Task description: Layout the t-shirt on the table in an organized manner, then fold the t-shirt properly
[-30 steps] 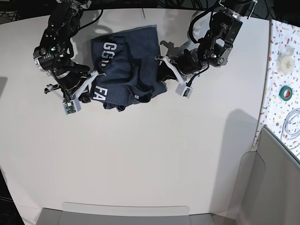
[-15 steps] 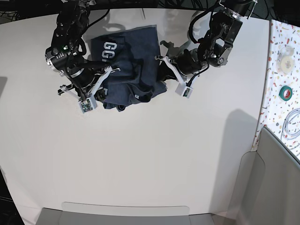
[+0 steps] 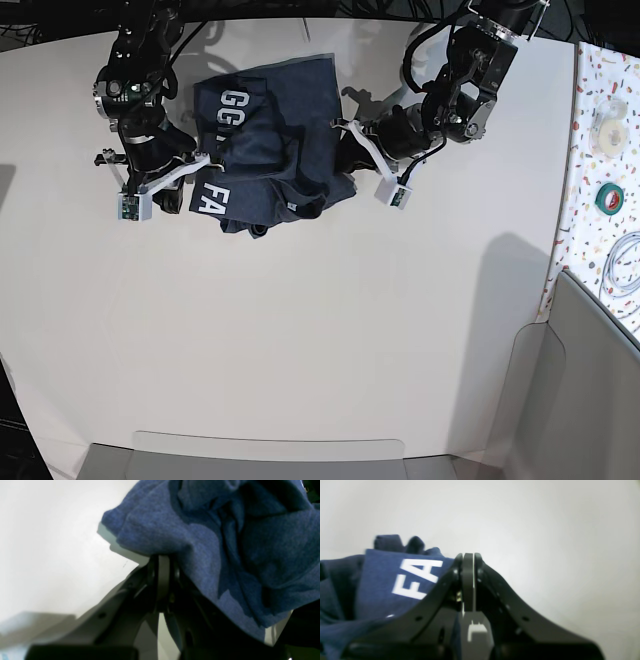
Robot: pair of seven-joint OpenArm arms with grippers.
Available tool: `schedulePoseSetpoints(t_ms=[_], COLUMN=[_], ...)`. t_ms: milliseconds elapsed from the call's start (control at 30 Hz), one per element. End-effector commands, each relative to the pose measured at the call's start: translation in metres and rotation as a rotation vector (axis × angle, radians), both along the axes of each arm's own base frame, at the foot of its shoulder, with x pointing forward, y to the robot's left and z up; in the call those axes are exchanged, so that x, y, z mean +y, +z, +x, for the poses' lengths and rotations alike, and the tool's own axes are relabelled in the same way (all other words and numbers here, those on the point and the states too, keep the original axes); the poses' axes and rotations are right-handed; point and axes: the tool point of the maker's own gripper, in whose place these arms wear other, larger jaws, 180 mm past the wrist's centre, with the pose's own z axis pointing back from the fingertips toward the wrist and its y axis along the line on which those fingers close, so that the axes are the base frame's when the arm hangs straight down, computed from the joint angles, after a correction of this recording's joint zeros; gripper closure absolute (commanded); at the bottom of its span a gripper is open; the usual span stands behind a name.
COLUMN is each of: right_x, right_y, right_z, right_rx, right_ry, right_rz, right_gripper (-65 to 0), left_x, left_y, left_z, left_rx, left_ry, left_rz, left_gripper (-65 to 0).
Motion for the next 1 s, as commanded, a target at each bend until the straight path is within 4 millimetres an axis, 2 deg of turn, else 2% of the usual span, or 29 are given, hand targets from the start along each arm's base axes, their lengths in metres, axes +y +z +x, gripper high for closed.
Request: schedulePoseSetpoints(t_ms=[0, 133, 433, 567, 633, 733, 800, 967], right_x=[0.003, 0.023, 0.077, 0.088, 0.094, 0.095, 0.092, 0.085], right_y=[0.01, -0.002, 0.002, -0.009, -0.021, -0.023, -0.01, 0.048], right_z=[0.01, 0.014, 0.014, 0.015, 0.016, 0.017, 0.019, 0.023], right_rx=[-0.046, -0.019, -0.027, 0.003, 0.035, 0.038, 0.002, -0.155], right_ry=[0.006, 0.059, 0.21, 0.251, 0.276, 0.291, 0.279, 0.248], right_rz=[0.005, 0.025, 0.049, -0.008, -0.057, -0.115, -0.13, -0.145], right_gripper=[0.0, 0.0, 0.0, 0.0, 0.0, 0.0, 0.0, 0.0], left_x=[0.066, 0.066, 0.066, 0.066, 0.066, 0.066, 0.066, 0.066], left_y=[-0.063, -0.063, -0.063, -0.063, -0.063, -0.063, -0.063, -0.063], left_z=[-0.072, -0.072, -0.072, -0.072, -0.072, -0.073, -0.073, -0.074], left_rx=[0.301, 0.301, 0.301, 0.301, 0.301, 0.303, 0.303, 0.304], left_ry=[-0.045, -0.045, -0.045, -0.045, -0.045, -0.045, -0.045, -0.045], left_rz=[0.359, 0.359, 0.359, 0.359, 0.359, 0.359, 0.359, 0.359], left_gripper=[-2.1, -2.1, -2.1, -2.1, -2.1, -2.1, -2.1, -2.1])
